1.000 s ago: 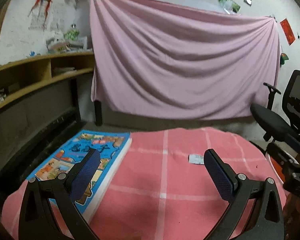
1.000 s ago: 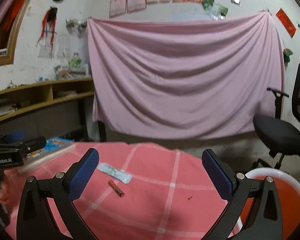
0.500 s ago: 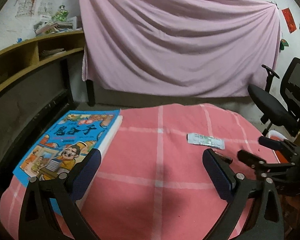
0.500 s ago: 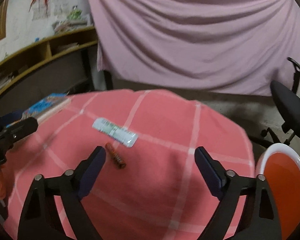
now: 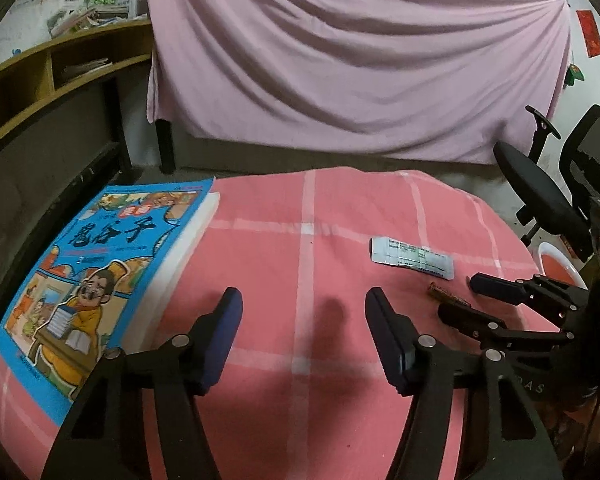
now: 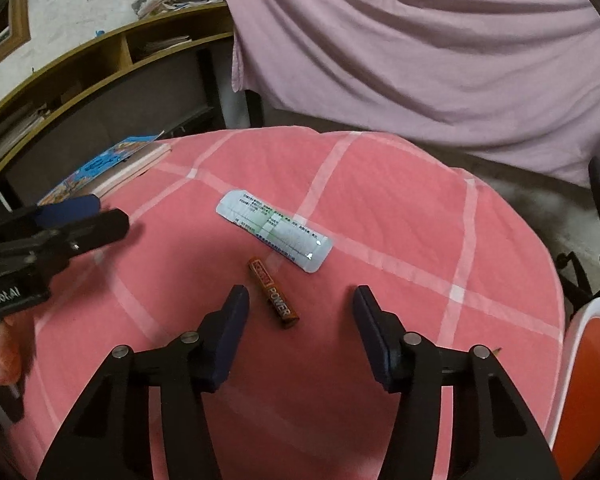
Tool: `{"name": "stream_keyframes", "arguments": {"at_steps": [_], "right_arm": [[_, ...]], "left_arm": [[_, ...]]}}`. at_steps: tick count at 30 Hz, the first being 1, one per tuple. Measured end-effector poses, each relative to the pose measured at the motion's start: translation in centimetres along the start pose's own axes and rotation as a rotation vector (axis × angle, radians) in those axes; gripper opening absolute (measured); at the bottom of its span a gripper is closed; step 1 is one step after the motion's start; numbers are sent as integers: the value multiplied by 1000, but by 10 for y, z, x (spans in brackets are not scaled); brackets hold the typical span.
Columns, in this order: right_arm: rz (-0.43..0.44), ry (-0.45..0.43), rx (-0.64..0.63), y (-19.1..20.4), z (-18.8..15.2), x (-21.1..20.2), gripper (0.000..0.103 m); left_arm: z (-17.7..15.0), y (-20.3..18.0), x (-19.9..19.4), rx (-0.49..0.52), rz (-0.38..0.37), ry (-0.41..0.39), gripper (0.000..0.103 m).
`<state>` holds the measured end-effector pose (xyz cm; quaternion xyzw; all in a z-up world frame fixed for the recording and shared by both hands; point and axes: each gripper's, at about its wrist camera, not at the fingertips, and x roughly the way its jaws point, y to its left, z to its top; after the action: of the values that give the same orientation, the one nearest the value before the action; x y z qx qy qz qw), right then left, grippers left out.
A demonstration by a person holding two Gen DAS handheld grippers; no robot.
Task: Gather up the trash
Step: 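Grasp the orange battery with the right gripper while the left grasps the white paper strip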
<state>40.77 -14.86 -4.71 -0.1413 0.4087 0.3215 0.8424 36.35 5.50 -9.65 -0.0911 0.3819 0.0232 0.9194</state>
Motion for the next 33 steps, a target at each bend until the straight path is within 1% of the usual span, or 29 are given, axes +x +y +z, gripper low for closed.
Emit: {"name": "stream_keyframes", "arguments": {"at_steps": [1, 2, 3, 4, 5, 6, 8, 11, 16, 18, 21, 24, 25, 26, 28, 30, 31, 33], "right_arm": [[5, 2, -11, 2, 0, 0, 46], [9, 3, -23, 5, 0, 0, 40], [20, 1, -42, 9, 0, -1, 30], [29, -1, -58, 12, 0, -1, 25], [30, -3, -71, 14, 0, -2, 12], [24, -6, -85, 16, -1, -2, 10], [26, -10, -87, 16, -3, -5, 8], [18, -10, -43, 5, -5, -7, 8], [-49, -22, 60, -21, -8, -14, 8], [-76, -26, 96, -32, -12, -18, 8], [-88, -22, 121, -42, -15, -21, 8], [-75, -32, 165, -51, -15, -23, 8], [-69, -32, 174, -52, -15, -22, 8], [-65, -34, 183, -53, -15, -22, 8], [-61, -38, 193, -55, -16, -23, 8], [-60, -40, 200, -57, -15, -24, 8], [-58, -41, 203, -57, -15, -24, 8], [-51, -39, 216, -59, -16, -23, 8]], "left_arm": [[1, 0, 2, -4, 0, 5, 58], [2, 0, 3, -11, 2, 10, 58], [1, 1, 6, -23, 6, 23, 58], [1, 3, 9, -34, 12, 35, 58], [0, 4, 11, -42, 18, 43, 58], [0, 5, 12, -48, 23, 46, 58], [0, 4, 10, -53, 28, 38, 58], [1, 0, 10, -51, 33, 39, 58], [10, -6, 18, -86, 25, 38, 58], [14, -12, 20, -87, 5, 37, 58], [19, -23, 23, -47, -17, 31, 58], [26, -35, 29, 12, -42, 27, 58], [31, -38, 31, 25, -49, 11, 58], [35, -40, 35, 35, -60, 3, 58], [44, -42, 45, 47, -110, 19, 58], [50, -41, 59, 46, -189, 63, 58], [51, -41, 67, 41, -233, 98, 58], [51, -44, 75, 49, -279, 132, 58]]}}
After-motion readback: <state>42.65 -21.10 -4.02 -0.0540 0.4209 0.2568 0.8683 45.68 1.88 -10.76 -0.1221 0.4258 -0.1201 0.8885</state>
